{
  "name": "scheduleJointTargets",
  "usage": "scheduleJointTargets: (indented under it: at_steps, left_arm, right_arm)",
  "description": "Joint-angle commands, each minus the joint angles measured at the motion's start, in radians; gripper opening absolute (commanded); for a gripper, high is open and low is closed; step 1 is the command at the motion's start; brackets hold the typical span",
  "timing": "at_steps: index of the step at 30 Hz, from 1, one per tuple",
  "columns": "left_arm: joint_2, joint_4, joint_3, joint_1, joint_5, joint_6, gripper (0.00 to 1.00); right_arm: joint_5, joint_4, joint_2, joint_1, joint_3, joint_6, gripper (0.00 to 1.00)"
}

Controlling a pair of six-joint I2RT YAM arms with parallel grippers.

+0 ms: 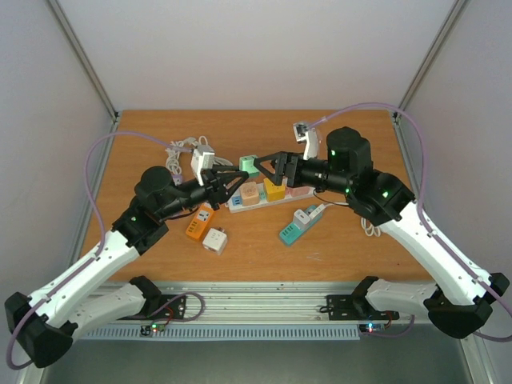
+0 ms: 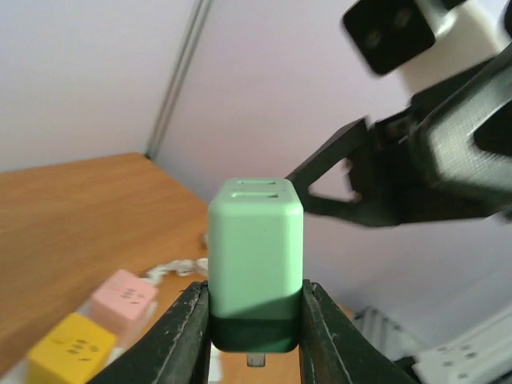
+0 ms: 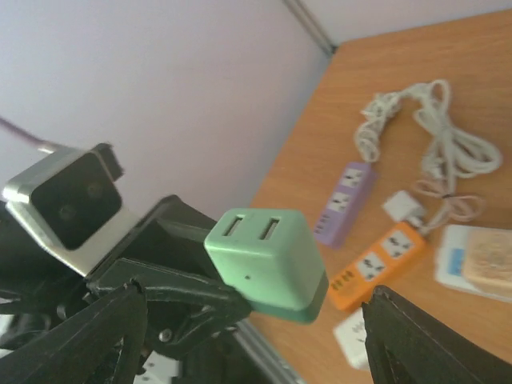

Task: Insert the plug

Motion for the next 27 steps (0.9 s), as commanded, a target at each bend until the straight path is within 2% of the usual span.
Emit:
scheduleJointTargets:
  at_steps: [1,5,9,16,21,27]
  left_arm:
    - [0.03,-0.005,-0.015,0.0,-0.119,0.411,0.03]
    - [0.046,0.041,-0.063,-0.001,-0.144,0.597,0.03]
    - [0.03,0.173,-0.157,0.0,-0.113,0.669,0.02]
    - [0.046,0.141,-0.173,-0.002,-0.035,0.763,0.0]
    - [0.048,0.143,-0.177,-0.002,-0.015,0.783,0.0]
    - [0.045,0.145,-0.18,-0.002,-0.031,0.785,0.0]
  right_arm:
    - [0.128,-0.353,0.067,-0.003,0.142,-0.149,0.75]
    - [0.082,-0.448,0.152,-0.002,0.221,-0.176,0.77]
    - [0.048,-0.462,0.227,0.0,0.254,-0.163,0.79]
    - [0.028,-0.463,0.341,0.008,0.299,-0.11,0.78]
    - [0.008,-0.478,0.361,0.007,0.308,-0.092,0.74]
    - [-0.056,-0.48,0.358,0.008,0.281,-0.08,0.59]
